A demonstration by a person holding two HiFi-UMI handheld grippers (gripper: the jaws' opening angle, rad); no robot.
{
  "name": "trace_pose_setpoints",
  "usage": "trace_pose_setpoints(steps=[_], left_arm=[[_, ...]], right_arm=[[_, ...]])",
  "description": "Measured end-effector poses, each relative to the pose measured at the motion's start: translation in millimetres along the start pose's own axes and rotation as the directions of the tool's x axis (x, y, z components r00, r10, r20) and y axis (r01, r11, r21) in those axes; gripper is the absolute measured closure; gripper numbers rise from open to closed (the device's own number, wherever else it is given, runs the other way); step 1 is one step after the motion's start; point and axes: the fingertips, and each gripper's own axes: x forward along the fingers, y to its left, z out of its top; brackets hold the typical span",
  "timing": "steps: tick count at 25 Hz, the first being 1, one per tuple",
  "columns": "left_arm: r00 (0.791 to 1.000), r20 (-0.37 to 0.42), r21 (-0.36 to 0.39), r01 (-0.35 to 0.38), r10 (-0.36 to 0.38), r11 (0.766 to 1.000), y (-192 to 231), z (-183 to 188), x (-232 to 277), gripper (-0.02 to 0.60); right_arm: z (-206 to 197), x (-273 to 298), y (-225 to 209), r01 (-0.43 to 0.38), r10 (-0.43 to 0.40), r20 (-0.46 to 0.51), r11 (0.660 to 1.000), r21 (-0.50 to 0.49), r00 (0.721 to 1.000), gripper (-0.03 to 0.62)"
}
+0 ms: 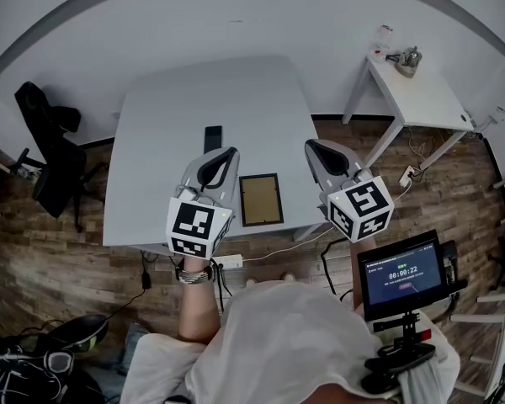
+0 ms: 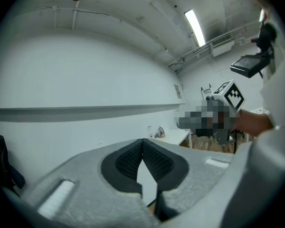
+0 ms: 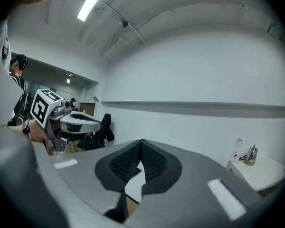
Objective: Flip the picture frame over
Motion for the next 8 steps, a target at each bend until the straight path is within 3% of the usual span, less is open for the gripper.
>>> trace_pose_setpoints(steps=[8], left_arm=[[1.0, -0.001, 0.015, 0.011, -0.011, 1.0, -5.5, -2.8, 5.8, 0.577]], right_arm=[[-5.1, 1.3, -2.8, -0.006, 0.006, -0.001, 1.0, -0.007, 1.0, 0.592]])
